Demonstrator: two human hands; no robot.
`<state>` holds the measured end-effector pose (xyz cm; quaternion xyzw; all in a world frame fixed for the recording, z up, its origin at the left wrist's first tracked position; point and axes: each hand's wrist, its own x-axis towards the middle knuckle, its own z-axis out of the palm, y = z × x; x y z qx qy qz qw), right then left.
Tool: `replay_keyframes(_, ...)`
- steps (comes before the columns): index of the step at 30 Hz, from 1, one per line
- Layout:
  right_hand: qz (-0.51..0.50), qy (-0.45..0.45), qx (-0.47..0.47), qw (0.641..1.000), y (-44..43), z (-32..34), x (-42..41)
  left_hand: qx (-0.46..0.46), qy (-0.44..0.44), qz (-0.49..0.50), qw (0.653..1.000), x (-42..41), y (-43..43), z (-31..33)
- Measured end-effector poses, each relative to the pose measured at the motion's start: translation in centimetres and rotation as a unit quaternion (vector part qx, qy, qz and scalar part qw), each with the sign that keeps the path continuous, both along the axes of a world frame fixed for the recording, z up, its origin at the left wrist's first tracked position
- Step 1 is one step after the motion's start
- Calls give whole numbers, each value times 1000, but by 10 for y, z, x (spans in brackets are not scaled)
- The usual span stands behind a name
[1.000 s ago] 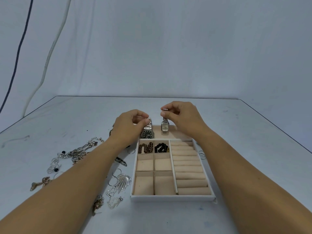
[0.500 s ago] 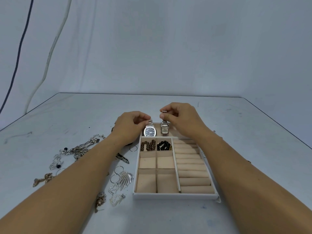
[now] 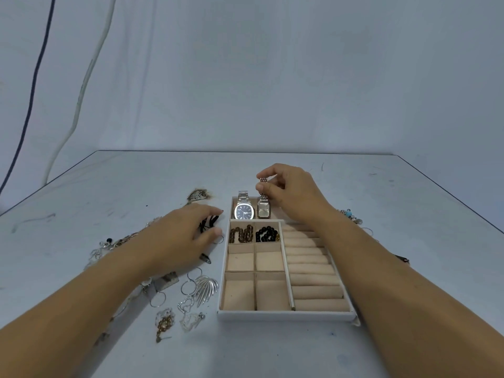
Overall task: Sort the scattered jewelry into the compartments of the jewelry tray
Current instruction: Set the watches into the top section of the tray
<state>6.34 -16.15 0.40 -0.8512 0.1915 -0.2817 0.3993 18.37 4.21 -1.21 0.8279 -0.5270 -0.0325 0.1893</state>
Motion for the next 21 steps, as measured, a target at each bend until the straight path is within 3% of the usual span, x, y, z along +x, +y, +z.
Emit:
replay_keyframes(12,-6,36,-11,999,1,-10,4,-1,-41,-35,999,-8,3,-16)
replay_keyframes(21,-40,48,-88,994,-1,-16,8,-2,-33,-38,999,-6,4,-19)
